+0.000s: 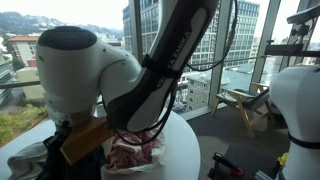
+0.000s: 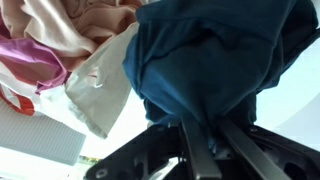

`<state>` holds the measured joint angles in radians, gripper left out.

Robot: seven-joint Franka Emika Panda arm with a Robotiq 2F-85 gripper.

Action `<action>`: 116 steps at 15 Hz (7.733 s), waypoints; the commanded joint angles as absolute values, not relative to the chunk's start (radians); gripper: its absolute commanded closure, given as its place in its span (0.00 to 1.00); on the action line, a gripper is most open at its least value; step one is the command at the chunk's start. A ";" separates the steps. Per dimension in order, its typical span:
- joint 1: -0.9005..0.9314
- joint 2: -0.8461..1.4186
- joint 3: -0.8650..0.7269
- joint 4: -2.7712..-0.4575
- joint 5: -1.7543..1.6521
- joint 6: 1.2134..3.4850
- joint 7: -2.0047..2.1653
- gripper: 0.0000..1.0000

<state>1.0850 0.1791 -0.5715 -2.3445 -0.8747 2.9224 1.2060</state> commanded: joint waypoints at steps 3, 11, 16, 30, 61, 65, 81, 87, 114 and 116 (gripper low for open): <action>1.059 -0.053 -0.582 -2.408 -0.818 2.900 1.166 0.90; 1.111 -0.354 -0.527 -2.498 -0.563 2.599 0.920 0.89; 0.836 -0.440 -0.174 -2.469 -0.296 2.270 0.718 0.89; 0.368 -0.339 0.308 -2.615 -0.047 2.546 0.368 0.89; 0.177 0.341 0.426 -2.375 -1.254 2.630 1.272 0.32; 0.261 0.263 0.384 -2.402 -1.143 2.572 1.265 0.03; 0.332 0.226 0.305 -2.477 -0.825 2.454 1.273 0.00; 0.320 0.289 0.229 -2.486 -0.843 2.597 1.262 0.00; 0.231 0.392 0.310 -2.438 -0.752 2.753 1.085 0.89; 0.271 0.329 0.269 -2.452 -0.654 2.765 1.029 0.88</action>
<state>0.2526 0.4216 0.2906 -2.4163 -0.7782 2.7385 1.1196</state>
